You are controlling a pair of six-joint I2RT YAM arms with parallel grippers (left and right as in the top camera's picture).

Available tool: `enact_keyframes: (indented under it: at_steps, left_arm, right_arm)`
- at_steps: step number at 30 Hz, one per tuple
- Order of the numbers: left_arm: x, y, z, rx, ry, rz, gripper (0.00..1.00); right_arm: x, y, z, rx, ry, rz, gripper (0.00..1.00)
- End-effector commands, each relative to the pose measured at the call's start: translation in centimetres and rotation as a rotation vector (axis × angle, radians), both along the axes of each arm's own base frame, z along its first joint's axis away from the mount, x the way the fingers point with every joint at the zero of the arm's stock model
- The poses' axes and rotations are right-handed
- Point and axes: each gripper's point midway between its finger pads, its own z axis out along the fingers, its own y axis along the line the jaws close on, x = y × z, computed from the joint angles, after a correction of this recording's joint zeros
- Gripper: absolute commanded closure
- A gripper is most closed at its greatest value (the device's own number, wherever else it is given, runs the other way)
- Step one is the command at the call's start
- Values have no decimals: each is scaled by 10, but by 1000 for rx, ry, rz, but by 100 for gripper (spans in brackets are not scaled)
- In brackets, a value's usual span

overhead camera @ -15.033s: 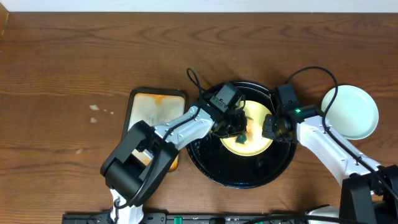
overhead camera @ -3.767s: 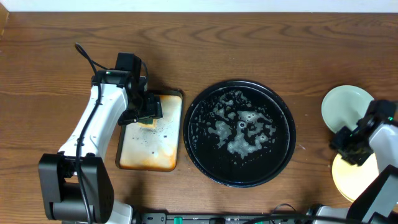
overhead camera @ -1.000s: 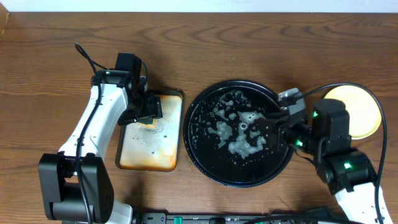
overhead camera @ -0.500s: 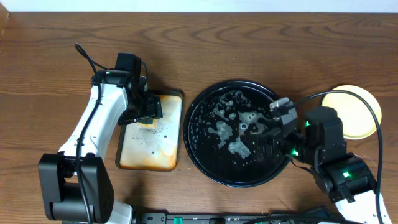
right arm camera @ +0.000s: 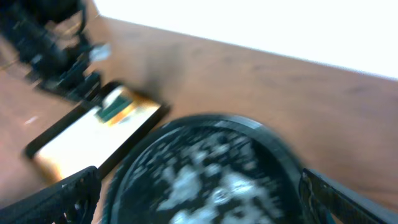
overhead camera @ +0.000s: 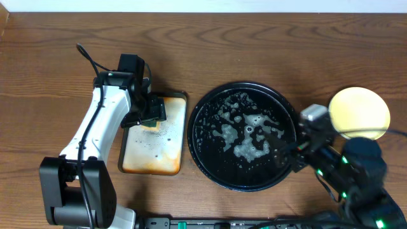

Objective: Clean dirty plates on tray and stack at the side

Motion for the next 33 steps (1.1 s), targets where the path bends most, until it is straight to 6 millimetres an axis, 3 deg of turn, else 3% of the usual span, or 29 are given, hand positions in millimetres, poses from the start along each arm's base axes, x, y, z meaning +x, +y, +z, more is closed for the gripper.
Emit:
enact_keyframes:
  at_steps: [1,6,15,25,33]
  left_arm:
    - [-1,-1,-1,-8,6,-8,17]
    - [-1,-1,-1,-8,6,-8,17]
    - [-1,-1,-1,-8,6,-8,17]
    - [-1,-1,-1,-8,6,-8,17]
    - [-1,-1,-1,-8,6,-8,17]
  right_arm:
    - [5,-39,0,-68,-83,-189,1]
    - [-3,-63,-40,-67,-68,-276,1]
    - [1,-84,-83,-44,-232,-390,1]
    - [15,-82,-109,28,-359,-404,1]
    - [15,-83,-113,6,-348,-406,1]
